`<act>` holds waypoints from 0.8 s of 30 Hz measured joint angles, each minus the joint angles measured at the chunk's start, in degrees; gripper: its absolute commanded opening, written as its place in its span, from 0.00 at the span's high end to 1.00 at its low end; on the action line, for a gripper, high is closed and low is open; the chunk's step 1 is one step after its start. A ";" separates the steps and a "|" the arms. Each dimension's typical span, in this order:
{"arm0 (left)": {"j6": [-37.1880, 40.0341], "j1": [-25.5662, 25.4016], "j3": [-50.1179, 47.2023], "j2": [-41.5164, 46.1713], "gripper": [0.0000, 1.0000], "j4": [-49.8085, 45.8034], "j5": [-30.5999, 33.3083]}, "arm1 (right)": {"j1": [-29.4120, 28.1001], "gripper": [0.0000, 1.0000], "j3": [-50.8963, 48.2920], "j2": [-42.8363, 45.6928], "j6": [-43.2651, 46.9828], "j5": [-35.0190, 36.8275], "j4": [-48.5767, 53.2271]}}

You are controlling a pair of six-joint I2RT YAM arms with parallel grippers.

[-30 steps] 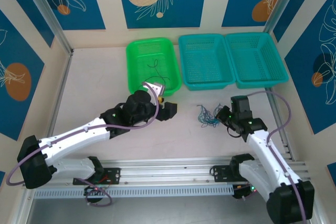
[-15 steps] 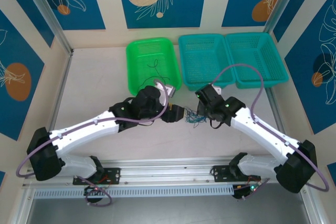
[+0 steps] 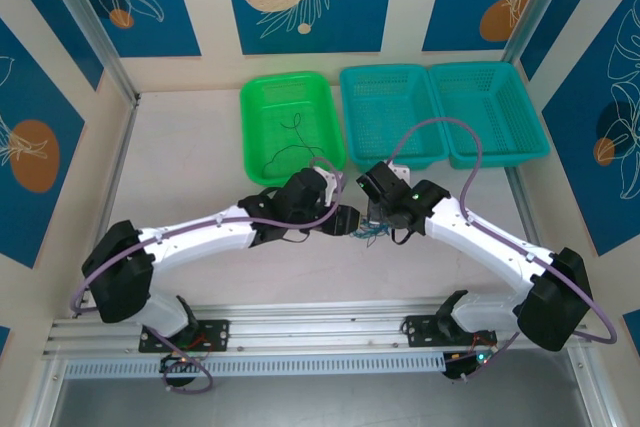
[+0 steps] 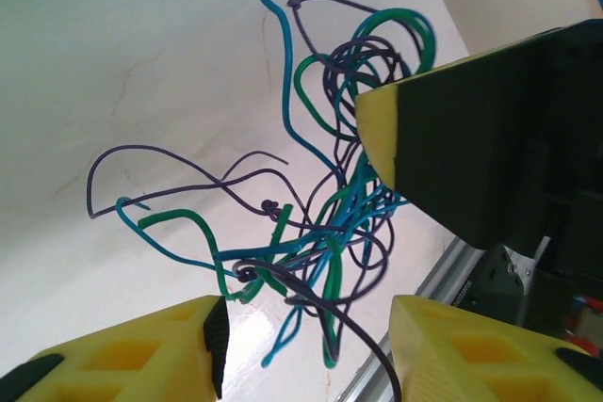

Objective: Untangle the cables

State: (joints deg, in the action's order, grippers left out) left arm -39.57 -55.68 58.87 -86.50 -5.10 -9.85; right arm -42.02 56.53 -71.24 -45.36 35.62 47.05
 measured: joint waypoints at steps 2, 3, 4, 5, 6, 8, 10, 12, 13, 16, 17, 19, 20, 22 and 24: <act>-0.76 0.00 0.00 -0.50 0.73 0.24 0.00 | 0.00 0.99 0.00 0.20 -0.02 -0.02 -0.07; -0.63 0.00 0.00 -0.63 0.82 0.50 0.00 | 0.02 0.99 0.00 0.31 -0.02 -0.02 -0.09; -0.98 0.00 0.00 -0.70 0.90 0.81 0.02 | 0.02 0.99 0.00 0.39 -0.09 0.00 -0.11; -1.31 0.00 0.00 -0.72 0.97 1.01 0.04 | 0.02 0.99 0.00 0.42 -0.20 0.00 -0.09; -1.11 0.00 0.00 -0.72 1.00 1.27 0.09 | 0.02 0.99 0.00 0.46 -0.39 0.02 -0.11; -1.11 0.00 0.00 -0.72 1.00 1.49 0.50 | 0.02 0.98 -0.02 0.55 -0.66 0.22 -0.09; -1.05 0.00 -0.13 -0.59 1.00 1.46 1.18 | 0.20 0.97 -0.11 0.68 -1.11 0.85 -0.13; -1.01 0.04 -0.83 0.11 1.00 1.36 2.19 | 1.05 0.97 -0.94 1.22 -1.57 1.49 -0.59; -1.01 0.07 -1.46 0.85 1.00 1.18 2.78 | 1.92 0.96 -1.77 1.77 -1.81 1.68 -0.87; -0.83 0.76 -3.69 4.22 1.00 0.28 4.26 | 6.45 0.96 -5.49 4.17 -3.02 1.14 -2.84; -0.83 0.87 -4.52 5.57 1.00 0.15 4.35 | 8.17 0.96 -6.80 5.20 -3.34 0.15 -4.09; -0.79 1.29 -6.45 8.66 1.00 0.37 4.28 | 12.17 0.96 -9.66 7.91 -4.13 -4.63 -8.09; -0.79 1.64 -7.37 10.03 1.00 0.46 4.28 | 13.92 0.96 -10.86 9.25 -4.28 -7.08 -9.97; -0.79 2.93 -9.25 12.98 1.00 0.70 4.33 | 18.84 0.94 -13.86 12.15 -4.57 -13.73 -13.62; -0.59 4.87 -10.93 16.59 1.00 -0.70 5.44 | 24.37 0.89 -16.63 13.99 -4.52 -15.06 -14.51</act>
State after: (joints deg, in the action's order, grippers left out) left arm -40.16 -50.81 47.94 -69.91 -5.80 -4.40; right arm -17.65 39.90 -57.25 -49.89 20.56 32.53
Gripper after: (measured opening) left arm 0.043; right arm 0.071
